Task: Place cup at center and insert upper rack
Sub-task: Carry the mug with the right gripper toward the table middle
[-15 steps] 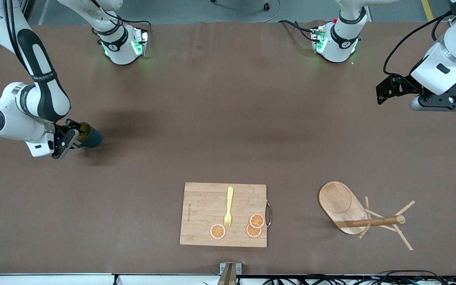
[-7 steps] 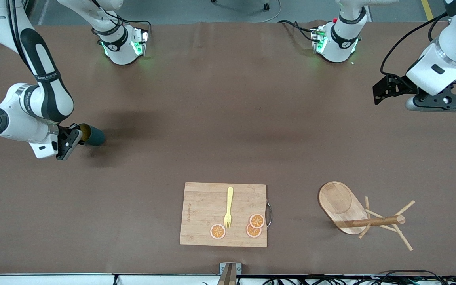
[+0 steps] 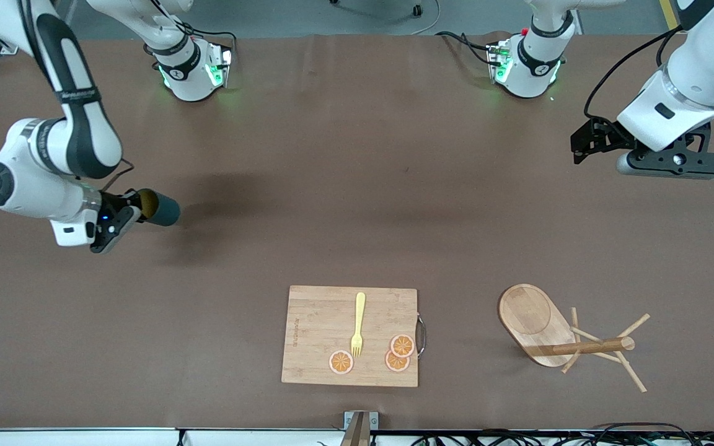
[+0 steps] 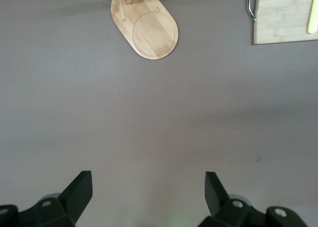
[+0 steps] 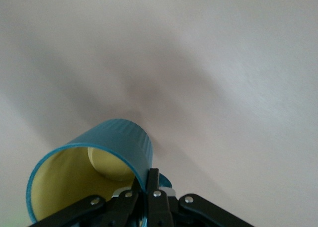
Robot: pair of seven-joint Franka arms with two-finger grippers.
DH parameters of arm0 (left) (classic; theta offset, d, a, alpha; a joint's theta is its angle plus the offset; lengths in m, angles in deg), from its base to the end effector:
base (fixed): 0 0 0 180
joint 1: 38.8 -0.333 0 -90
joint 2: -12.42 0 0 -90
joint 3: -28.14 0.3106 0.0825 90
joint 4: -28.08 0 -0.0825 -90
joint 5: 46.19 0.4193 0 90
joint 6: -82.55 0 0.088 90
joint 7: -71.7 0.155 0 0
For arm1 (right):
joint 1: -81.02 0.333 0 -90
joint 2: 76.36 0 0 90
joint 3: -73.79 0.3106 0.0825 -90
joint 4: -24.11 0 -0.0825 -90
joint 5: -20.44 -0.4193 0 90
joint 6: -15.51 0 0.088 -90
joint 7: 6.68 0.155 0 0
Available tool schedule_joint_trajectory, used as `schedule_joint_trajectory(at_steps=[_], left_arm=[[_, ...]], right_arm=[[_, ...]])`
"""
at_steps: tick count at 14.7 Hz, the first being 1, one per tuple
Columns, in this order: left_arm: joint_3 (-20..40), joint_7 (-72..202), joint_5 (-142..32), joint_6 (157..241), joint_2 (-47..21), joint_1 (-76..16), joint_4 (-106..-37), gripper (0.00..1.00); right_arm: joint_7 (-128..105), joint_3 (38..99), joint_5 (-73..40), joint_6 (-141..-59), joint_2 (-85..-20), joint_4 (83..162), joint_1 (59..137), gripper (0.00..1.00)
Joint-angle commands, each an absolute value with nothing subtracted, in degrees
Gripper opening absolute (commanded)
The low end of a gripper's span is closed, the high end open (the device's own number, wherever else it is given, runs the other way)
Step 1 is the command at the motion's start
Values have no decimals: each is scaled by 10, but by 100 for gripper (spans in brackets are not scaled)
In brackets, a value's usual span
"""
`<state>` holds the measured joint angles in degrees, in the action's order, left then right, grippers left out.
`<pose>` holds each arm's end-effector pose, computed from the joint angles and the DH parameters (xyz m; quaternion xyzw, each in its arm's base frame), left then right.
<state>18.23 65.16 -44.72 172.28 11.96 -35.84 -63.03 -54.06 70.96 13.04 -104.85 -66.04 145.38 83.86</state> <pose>0.5755 -0.1271 0.5563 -0.9983 0.0554 0.0137 0.0147 0.5618 0.0112 0.2386 -0.9249 -0.3645 0.0700 0.0829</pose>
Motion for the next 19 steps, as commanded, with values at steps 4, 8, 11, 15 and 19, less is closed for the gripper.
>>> schedule_joint_trajectory(at_steps=[4,8,11,15,19], left_arm=[[178,648,-436,1740,105,-360,-626,100],[157,645,-436,1755,104,-359,-639,100],[145,620,-437,1776,100,-357,-650,100],[117,561,-438,1777,94,-357,-649,100],[101,526,-444,1785,85,-356,-649,100]], right_arm=[[-97,705,116,-1045,-713,1467,1032,0],[247,705,117,-1103,-693,1439,1175,0],[406,705,122,-1137,-634,1394,1241,0],[533,703,134,-1148,-535,1302,1302,0],[597,702,152,-1171,-466,1249,1334,0]])
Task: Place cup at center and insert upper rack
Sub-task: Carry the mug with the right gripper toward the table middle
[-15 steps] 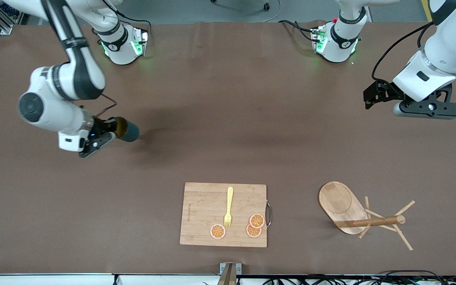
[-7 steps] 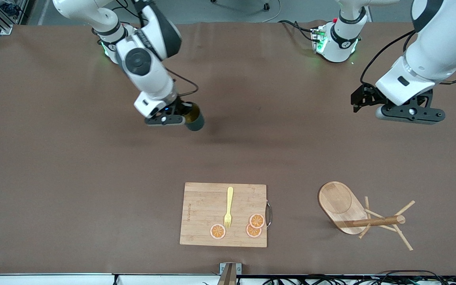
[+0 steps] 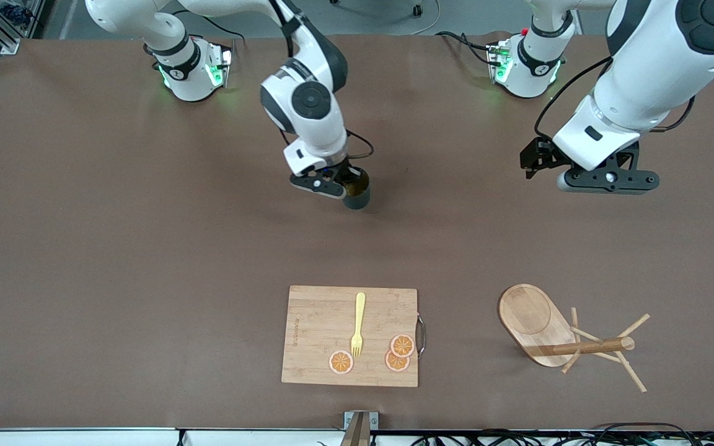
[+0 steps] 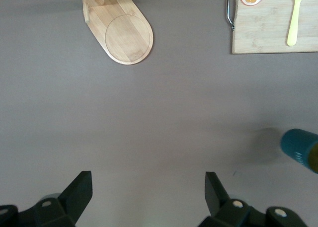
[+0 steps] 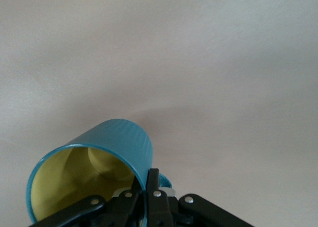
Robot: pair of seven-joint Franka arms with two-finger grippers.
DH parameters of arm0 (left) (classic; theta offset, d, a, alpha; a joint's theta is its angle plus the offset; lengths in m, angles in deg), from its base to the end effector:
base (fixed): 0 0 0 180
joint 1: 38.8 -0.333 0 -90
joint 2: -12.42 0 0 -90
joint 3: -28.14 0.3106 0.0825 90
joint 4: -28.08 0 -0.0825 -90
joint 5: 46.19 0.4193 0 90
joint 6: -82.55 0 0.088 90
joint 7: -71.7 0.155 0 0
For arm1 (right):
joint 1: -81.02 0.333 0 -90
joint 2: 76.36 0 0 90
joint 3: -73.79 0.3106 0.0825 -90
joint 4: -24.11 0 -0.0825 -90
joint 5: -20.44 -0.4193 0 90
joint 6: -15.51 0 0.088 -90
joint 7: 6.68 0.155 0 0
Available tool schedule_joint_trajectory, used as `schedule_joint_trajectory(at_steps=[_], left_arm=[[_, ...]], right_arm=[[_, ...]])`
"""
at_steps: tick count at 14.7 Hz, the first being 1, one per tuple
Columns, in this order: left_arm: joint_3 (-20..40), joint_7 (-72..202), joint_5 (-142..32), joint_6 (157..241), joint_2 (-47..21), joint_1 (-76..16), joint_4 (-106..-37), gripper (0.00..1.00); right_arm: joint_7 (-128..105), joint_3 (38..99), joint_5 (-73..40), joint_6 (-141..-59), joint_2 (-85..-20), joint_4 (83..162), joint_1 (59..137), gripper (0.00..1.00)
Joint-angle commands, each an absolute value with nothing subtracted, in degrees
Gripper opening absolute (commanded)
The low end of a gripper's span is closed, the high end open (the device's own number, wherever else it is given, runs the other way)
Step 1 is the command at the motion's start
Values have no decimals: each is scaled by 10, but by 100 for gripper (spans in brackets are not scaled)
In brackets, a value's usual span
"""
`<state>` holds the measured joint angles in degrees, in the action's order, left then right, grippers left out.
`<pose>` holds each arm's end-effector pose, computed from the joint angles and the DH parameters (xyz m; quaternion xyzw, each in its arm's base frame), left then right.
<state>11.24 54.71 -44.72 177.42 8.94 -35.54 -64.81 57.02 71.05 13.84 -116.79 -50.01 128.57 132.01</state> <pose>0.5756 -0.2035 0.5178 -0.9995 0.0287 0.0099 0.0075 0.4444 0.5086 0.2109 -0.9849 0.1695 0.0194 0.0294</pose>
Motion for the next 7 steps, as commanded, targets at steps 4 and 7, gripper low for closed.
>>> schedule_joint_trajectory(at_steps=[4,7], left_arm=[[68,437,-441,1791,64,-356,-647,100],[49,416,-439,1792,60,-355,-648,100]], right_arm=[[594,704,155,-1214,-430,1240,1347,3],[586,703,154,-1208,-420,1228,1345,98]])
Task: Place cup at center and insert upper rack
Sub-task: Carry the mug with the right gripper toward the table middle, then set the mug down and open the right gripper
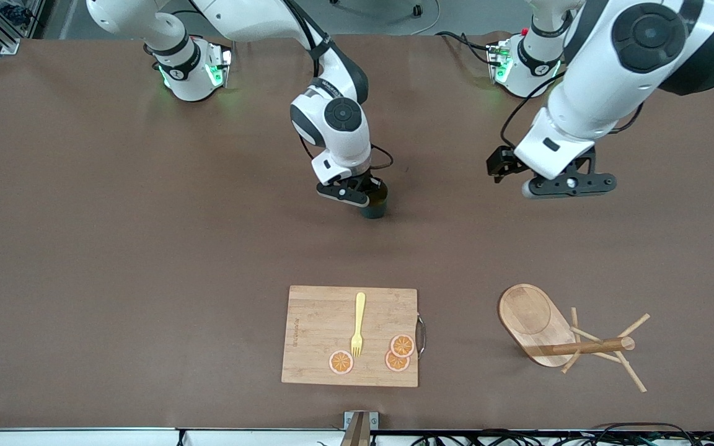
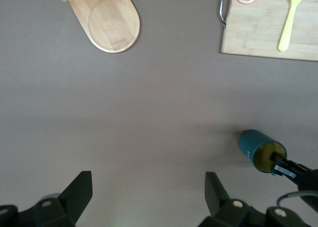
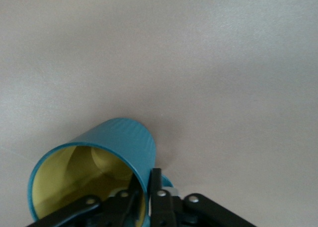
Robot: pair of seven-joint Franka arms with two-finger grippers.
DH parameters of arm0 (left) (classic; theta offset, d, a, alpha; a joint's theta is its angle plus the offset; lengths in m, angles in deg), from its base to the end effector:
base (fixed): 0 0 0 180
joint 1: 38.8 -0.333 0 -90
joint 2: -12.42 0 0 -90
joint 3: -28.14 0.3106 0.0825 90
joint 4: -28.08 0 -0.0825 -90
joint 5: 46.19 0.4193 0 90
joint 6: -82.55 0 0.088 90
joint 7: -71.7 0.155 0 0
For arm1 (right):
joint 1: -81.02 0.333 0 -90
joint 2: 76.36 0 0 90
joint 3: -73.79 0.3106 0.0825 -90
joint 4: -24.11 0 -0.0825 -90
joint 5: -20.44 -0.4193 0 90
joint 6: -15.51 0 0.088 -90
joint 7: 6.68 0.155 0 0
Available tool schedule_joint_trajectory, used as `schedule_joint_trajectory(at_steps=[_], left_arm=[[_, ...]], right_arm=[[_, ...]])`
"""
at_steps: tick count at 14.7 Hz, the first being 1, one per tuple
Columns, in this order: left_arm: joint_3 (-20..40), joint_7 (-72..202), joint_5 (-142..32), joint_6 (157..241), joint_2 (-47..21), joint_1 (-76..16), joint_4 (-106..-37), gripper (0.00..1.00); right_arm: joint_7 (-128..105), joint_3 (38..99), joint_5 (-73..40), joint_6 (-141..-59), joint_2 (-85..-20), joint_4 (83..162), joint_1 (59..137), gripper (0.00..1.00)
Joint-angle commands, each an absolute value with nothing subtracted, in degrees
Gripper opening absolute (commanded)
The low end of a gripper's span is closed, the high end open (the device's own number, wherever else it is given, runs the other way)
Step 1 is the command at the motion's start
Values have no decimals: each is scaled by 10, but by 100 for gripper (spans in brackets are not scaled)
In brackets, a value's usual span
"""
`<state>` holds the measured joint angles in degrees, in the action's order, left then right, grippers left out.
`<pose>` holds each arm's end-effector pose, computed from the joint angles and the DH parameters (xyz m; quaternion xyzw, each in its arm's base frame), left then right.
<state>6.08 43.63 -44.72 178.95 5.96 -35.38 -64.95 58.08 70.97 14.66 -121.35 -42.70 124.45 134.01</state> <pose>0.5668 -0.2571 0.4899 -0.9995 -0.0215 0.0242 0.0027 0.4414 0.5376 0.1639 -0.9869 0.1580 0.0047 0.0334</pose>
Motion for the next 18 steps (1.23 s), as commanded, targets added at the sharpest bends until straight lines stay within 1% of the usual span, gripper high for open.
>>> schedule_joint_trajectory(at_steps=[1,2,3,5,8,10,13,16,18], left_arm=[[43,399,-437,1792,60,-355,-648,100],[39,385,-437,1792,58,-355,-649,100],[30,376,-437,1792,52,-355,-648,100],[13,345,-436,1796,51,-353,-651,100],[11,282,-429,1798,49,-319,-653,100],[10,199,-389,1798,32,-270,-652,100],[10,70,-349,1810,-9,-191,-646,99],[10,-45,-309,1845,-52,-125,-642,94],[11,-125,-264,1856,-88,-71,-641,92]], right_arm=[[583,703,154,-1206,-424,1226,1342,100],[579,702,153,-1200,-429,1226,1338,100],[563,701,153,-1175,-442,1223,1333,100],[493,701,151,-1103,-495,1222,1307,100],[365,700,149,-994,-565,1223,1247,100],[217,699,149,-918,-607,1223,1175,100],[37,698,150,-839,-648,1208,1049,100],[-75,698,155,-742,-648,1143,924,100],[-117,698,188,-716,-650,1118,866,100]])
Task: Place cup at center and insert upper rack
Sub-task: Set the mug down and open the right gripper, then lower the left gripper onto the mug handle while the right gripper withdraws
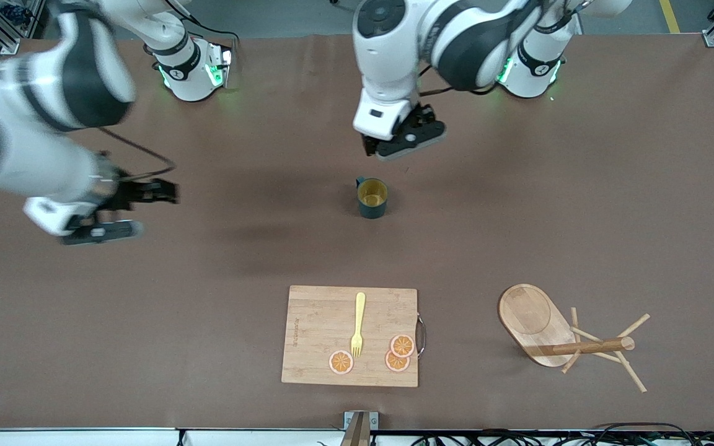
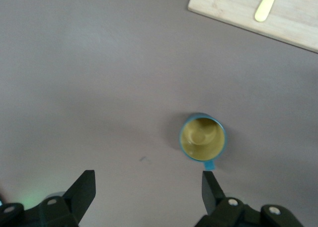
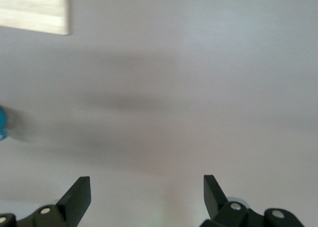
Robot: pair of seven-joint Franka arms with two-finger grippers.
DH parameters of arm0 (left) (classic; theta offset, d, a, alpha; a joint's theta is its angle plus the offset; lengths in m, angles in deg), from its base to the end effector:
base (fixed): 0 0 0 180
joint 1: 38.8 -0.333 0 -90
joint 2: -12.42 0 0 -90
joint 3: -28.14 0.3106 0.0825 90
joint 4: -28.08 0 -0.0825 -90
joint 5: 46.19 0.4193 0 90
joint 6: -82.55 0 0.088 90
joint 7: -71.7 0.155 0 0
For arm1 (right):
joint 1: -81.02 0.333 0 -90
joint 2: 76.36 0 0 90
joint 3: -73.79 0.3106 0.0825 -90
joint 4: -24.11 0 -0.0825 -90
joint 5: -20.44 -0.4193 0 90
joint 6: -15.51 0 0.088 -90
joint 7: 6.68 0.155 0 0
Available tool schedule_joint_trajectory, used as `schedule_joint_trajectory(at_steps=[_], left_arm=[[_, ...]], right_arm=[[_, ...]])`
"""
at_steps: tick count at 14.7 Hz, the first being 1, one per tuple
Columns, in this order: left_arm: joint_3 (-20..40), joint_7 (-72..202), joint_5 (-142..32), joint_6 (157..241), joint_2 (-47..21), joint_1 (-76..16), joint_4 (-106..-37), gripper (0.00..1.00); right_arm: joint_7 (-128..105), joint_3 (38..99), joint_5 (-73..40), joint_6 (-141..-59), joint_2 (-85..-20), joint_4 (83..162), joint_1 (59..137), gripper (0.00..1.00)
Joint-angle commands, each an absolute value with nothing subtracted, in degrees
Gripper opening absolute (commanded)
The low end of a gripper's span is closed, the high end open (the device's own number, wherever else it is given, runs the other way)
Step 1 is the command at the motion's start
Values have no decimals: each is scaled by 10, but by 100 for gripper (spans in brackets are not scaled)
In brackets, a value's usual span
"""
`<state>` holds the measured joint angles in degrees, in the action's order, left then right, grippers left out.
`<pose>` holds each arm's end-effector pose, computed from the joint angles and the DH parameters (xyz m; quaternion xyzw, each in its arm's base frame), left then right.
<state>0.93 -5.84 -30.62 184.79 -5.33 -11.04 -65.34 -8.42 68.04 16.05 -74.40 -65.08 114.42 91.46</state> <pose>0.4224 -0.5053 0.3828 -0.9828 -0.1642 -0.0315 0.0783 0.6204 0.0663 0.4492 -0.9931 -0.0519 0.1019 0.0257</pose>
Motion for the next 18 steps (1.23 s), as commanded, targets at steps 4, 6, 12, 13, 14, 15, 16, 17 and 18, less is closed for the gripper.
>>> schedule_joint_trajectory(at_steps=[4,6,12,13,14,15,16,17,18], left_arm=[[12,-286,-127,1857,-181,24,-602,88],[15,-351,-50,1857,-219,63,-601,83],[32,-520,130,1849,-320,133,-601,81],[50,-525,133,1849,-322,150,-601,81],[69,-526,133,1849,-324,168,-601,80],[88,-527,133,1849,-328,182,-601,79],[104,-528,133,1849,-332,195,-601,79],[113,-532,134,1849,-335,203,-602,79],[121,-533,135,1848,-340,209,-602,77]], right_arm=[[-149,698,226,-674,-647,1059,823,100],[-149,698,226,-668,-646,1042,811,100],[-143,698,219,-668,-642,1023,805,100],[-145,698,213,-665,-642,1025,791,100],[-148,698,209,-662,-642,1028,785,100],[-149,698,209,-655,-643,1029,783,100],[-149,698,209,-653,-643,1035,781,100],[-150,698,209,-653,-652,1053,781,100],[-150,699,209,-658,-668,1069,782,100]])
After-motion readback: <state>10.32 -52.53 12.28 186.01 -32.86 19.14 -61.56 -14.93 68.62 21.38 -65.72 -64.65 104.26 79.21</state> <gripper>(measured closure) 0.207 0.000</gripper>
